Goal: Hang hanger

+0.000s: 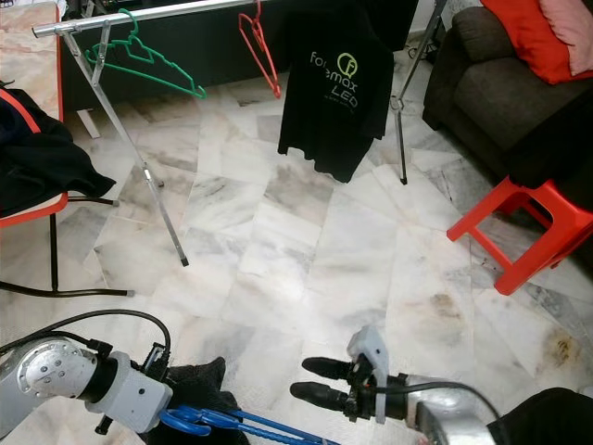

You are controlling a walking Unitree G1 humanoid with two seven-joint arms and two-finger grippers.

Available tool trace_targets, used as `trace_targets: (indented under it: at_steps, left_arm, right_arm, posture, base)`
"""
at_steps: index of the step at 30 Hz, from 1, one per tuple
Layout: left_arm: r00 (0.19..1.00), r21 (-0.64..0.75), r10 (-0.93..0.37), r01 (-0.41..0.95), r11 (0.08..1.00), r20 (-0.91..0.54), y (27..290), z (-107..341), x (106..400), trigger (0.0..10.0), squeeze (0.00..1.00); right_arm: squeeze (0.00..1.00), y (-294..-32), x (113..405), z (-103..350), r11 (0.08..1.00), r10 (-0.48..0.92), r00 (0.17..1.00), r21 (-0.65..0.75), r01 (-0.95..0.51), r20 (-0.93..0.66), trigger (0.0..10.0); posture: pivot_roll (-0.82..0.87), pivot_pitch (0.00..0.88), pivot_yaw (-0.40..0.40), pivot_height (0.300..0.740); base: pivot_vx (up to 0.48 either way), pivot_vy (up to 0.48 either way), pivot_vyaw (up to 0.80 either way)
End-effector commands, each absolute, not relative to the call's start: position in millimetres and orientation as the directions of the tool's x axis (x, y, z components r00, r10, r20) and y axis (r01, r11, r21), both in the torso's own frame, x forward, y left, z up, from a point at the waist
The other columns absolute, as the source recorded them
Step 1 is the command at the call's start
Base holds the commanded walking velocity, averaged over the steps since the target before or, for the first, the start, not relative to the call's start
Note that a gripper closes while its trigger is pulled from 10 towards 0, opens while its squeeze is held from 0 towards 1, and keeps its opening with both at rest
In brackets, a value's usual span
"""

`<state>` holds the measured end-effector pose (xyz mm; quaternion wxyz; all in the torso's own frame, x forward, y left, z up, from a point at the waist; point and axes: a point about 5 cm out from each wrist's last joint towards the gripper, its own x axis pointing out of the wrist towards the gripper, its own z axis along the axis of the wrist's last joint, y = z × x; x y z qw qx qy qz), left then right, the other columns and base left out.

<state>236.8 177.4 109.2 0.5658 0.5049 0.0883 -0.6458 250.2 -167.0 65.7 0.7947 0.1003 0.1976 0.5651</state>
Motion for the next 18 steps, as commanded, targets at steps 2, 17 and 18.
trace_targets:
  at_steps: [2,17,18]
  left_arm:
    - [0.137,0.450,-0.647,0.823,-0.347,-0.750,172,105,233,10.0,0.00]
    - [0.235,0.355,-0.618,0.932,-0.077,-0.751,163,104,260,10.0,0.00]
    - [0.222,0.339,-0.619,0.937,-0.077,-0.753,162,104,260,10.0,0.00]
  right_arm:
    - [1.00,-180,254,87,0.346,0.938,0.325,0.371,-0.862,-0.118,10.0]
    - [0.00,-170,262,140,0.147,0.948,0.144,-0.014,-0.989,-0.284,10.0]
    - [0.00,-170,260,140,0.114,0.948,0.111,-0.008,-0.993,-0.300,10.0]
  posture:
    - [-0.01,0.250,-0.080,0.740]
    - [-0.02,0.223,-0.065,0.740]
    - [-0.02,0.223,-0.065,0.740]
  base:
    - [0.000,0.000,0.00]
    - [0.000,0.000,0.00]
    - [0.000,0.000,0.00]
